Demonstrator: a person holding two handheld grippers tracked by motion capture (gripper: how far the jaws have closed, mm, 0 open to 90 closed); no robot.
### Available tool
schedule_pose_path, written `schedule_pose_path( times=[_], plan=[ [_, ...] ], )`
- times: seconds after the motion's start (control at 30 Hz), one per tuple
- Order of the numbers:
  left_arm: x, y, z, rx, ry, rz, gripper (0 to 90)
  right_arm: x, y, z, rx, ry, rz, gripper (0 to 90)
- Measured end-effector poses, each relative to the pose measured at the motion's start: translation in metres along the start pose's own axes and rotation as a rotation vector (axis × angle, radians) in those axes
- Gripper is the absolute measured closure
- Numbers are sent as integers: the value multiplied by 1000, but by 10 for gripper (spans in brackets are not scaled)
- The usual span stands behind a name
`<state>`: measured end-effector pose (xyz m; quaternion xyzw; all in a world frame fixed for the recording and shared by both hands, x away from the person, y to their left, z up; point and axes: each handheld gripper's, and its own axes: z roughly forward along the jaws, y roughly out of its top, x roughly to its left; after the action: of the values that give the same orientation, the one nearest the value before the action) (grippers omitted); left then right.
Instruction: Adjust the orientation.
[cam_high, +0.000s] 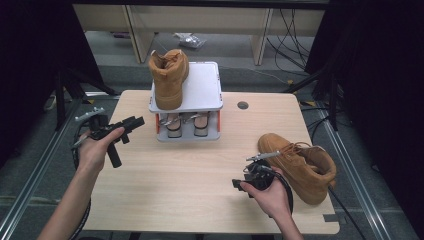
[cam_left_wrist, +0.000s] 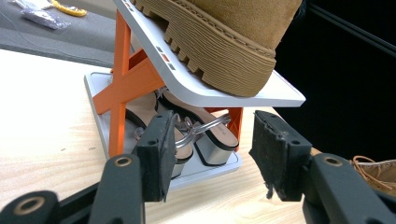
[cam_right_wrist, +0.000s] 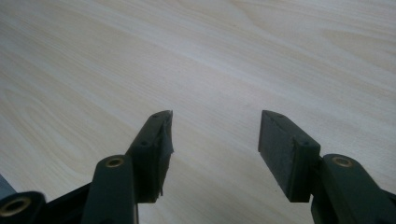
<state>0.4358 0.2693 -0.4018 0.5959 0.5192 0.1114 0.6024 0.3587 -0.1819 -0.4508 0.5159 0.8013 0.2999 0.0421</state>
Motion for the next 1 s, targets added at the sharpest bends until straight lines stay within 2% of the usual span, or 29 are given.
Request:
schedule_pose_path(
  times=[0.03,0.1,0.27,0.33,0.4,0.5,0.53,0.63,0.67,0.87,0.9,1.0],
  plan=[
    [0,-1,0,4,2,8,491,1,0,-2,6,5,25,454],
    [1,-3,-1,6,6,12,495,-3,1,-2,-9,-4,-2,454],
    [3,-11,-3,3,25,24,508,-8,1,-9,-17,-19,-3,454],
    [5,-14,-4,-1,25,22,510,-9,1,-12,-15,-20,14,454],
    [6,-18,-6,-2,27,18,511,-12,2,-14,-24,-36,5,455],
    [7,-23,-8,-3,30,19,511,-13,5,-19,-29,-40,23,455],
    [7,-25,-9,-3,32,18,511,-12,5,-20,-41,-44,47,455],
    [9,-30,-11,0,42,22,511,-16,8,-24,-47,-50,42,456],
    [9,-32,-12,2,44,22,511,-18,9,-26,-41,-56,27,456],
    [12,-42,-17,-13,58,14,511,-22,13,-36,-67,-66,50,460],
    [12,-43,-17,-13,55,9,511,-24,14,-39,-63,-69,40,462],
    [12,-44,-17,1,61,22,510,-27,16,-48,-76,-82,47,466]
  ],
)
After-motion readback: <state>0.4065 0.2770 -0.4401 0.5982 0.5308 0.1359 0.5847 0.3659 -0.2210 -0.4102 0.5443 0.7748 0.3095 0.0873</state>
